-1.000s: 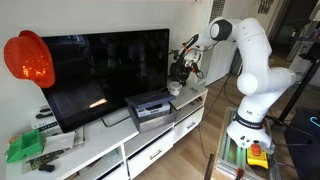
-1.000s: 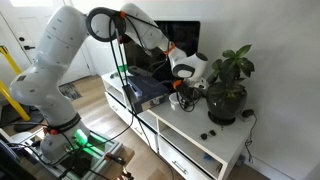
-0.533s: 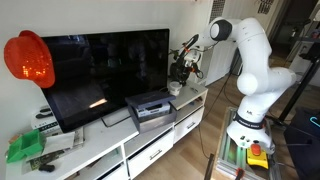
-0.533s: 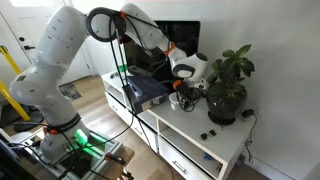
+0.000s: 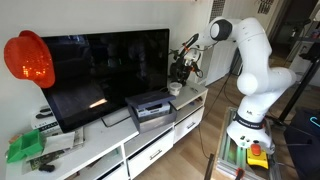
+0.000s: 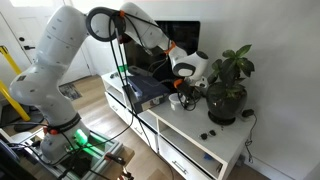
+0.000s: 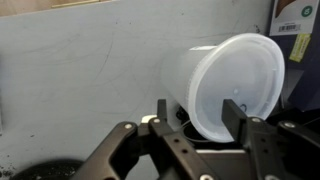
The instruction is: Take the lid off of the cup then take the glasses and place the lid back on the cup
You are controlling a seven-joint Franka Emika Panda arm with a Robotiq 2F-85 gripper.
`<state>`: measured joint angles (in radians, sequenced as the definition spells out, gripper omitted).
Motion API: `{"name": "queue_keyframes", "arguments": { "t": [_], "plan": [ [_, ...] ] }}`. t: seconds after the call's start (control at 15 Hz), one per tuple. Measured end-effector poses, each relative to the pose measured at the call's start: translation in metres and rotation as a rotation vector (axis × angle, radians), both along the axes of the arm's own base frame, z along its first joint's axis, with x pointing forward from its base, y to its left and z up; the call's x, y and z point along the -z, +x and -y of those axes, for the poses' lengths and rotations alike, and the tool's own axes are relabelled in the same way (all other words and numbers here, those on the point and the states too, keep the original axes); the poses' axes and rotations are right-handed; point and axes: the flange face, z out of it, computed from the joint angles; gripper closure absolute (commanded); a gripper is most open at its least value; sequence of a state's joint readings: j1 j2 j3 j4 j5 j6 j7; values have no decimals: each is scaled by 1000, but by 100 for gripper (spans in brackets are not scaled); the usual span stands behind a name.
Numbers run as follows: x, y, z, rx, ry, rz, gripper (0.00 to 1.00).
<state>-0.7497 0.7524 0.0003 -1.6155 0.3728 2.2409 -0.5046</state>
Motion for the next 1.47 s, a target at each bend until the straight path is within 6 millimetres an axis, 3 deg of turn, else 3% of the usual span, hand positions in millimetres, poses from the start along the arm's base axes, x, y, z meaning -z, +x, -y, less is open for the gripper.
{"name": "queue_keyframes", "arguments": {
  "t": [0.07,0.33,0.73,1.0,1.2,1.47],
  "plan": [
    [-4,1,1,-5,-5,6,2],
    [-44,2,1,-47,-33,40,0],
    [-156,-18,-10,-89,-106,112,0],
    [-210,-36,-25,-92,-148,141,0],
    [-227,-45,-32,-71,-202,157,0],
    [-224,-48,-34,-66,-206,155,0]
  ]
}}
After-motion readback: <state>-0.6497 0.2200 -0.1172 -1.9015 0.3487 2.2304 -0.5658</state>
